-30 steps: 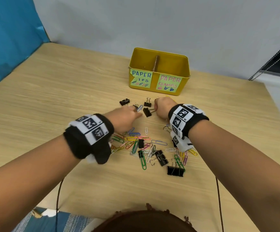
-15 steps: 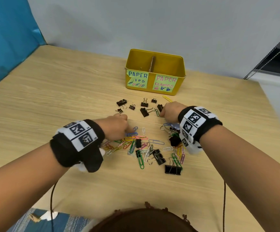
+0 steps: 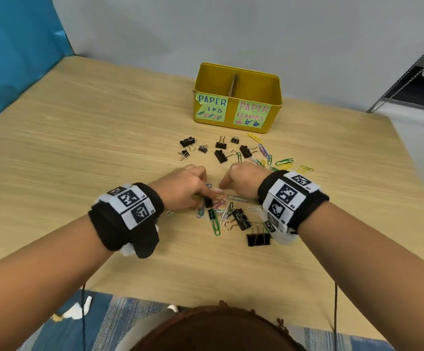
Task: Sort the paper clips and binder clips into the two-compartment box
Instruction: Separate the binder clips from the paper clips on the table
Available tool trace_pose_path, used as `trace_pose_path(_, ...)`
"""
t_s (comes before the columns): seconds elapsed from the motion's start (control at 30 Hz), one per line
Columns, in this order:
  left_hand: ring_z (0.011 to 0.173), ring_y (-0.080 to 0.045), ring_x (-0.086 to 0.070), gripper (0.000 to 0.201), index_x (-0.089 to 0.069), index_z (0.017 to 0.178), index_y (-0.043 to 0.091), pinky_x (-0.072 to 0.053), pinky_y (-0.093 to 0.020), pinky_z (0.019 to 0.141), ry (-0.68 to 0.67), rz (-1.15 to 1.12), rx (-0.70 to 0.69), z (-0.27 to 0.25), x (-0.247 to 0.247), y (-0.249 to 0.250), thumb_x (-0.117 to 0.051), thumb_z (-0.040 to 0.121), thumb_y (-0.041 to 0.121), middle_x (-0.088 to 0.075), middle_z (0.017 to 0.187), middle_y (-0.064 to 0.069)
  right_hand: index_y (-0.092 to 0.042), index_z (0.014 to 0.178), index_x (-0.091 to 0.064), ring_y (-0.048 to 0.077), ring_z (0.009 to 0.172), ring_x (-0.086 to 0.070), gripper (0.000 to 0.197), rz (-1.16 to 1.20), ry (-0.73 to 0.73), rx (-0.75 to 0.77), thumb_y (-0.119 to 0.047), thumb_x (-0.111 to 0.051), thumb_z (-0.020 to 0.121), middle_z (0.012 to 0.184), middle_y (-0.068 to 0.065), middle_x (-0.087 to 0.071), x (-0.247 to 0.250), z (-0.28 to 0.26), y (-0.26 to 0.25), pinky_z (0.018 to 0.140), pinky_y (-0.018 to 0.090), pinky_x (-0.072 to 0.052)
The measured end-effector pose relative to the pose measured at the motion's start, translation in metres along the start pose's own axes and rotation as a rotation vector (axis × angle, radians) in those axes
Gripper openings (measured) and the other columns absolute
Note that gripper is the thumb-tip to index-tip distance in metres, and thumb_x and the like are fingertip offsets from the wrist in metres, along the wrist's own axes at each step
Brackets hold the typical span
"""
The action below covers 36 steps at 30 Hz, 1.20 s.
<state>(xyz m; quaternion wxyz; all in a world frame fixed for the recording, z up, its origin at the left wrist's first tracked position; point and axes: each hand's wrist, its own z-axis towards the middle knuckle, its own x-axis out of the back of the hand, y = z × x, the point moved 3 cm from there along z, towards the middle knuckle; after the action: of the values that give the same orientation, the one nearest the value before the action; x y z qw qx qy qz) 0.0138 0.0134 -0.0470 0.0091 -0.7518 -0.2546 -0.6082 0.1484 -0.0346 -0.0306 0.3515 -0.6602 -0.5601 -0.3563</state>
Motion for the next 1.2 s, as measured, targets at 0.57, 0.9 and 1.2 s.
trace_pose_path(0.57, 0.094, -0.008, -0.042, 0.018, -0.074, 0.099, 0.022, -0.043, -0.029, 0.092, 0.080, -0.234, 0.030, -0.028, -0.008, 0.004, -0.068, 0.081, 0.019, -0.039, 0.088, 0.012, -0.021, 0.098, -0.075, 0.012, 0.088, -0.050, 0.020, 0.179, 0.057, 0.092, -0.015, -0.064, 0.083, 0.090, -0.005, -0.049, -0.014, -0.027, -0.030, 0.080, 0.027, -0.048)
trace_pose_path(0.9, 0.118, -0.024, -0.042, 0.048, -0.046, 0.137, 0.031, -0.037, -0.037, 0.103, -0.111, -0.004, 0.022, -0.024, -0.023, 0.022, -0.054, 0.090, 0.027, -0.047, 0.118, -0.010, -0.019, 0.089, -0.062, 0.024, 0.092, -0.060, 0.018, 0.007, -0.022, -0.068, -0.018, -0.073, 0.075, 0.094, 0.004, -0.061, -0.027, -0.030, -0.021, 0.072, 0.027, -0.046)
trace_pose_path(1.2, 0.117, -0.023, -0.042, 0.065, -0.023, 0.146, 0.030, -0.041, -0.038, 0.101, -0.004, -0.023, 0.066, -0.014, -0.024, 0.035, -0.055, 0.089, 0.029, -0.040, 0.126, -0.008, -0.018, 0.100, -0.065, 0.024, 0.095, -0.060, 0.021, 0.144, 0.061, -0.168, -0.011, -0.063, 0.080, 0.102, 0.005, -0.062, -0.027, -0.020, -0.002, 0.076, 0.030, -0.049)
